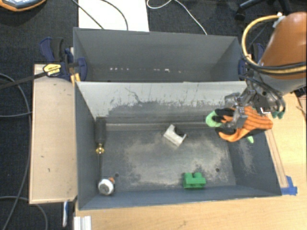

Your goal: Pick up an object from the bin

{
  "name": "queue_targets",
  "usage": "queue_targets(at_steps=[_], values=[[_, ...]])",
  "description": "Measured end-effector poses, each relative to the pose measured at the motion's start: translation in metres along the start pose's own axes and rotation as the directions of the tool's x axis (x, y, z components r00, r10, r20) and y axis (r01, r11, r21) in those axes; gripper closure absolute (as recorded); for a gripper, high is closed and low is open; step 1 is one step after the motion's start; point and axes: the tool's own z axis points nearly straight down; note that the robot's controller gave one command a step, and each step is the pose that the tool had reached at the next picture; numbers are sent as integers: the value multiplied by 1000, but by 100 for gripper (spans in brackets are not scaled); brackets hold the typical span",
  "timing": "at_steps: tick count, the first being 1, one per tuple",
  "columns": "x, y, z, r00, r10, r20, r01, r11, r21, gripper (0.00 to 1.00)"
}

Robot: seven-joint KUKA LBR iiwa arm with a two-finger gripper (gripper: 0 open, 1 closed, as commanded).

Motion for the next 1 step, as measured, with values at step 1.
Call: queue_targets(at_steps=[1], values=[[2, -15, -114, 1000, -13, 1, 13, 1000, 0, 100]])
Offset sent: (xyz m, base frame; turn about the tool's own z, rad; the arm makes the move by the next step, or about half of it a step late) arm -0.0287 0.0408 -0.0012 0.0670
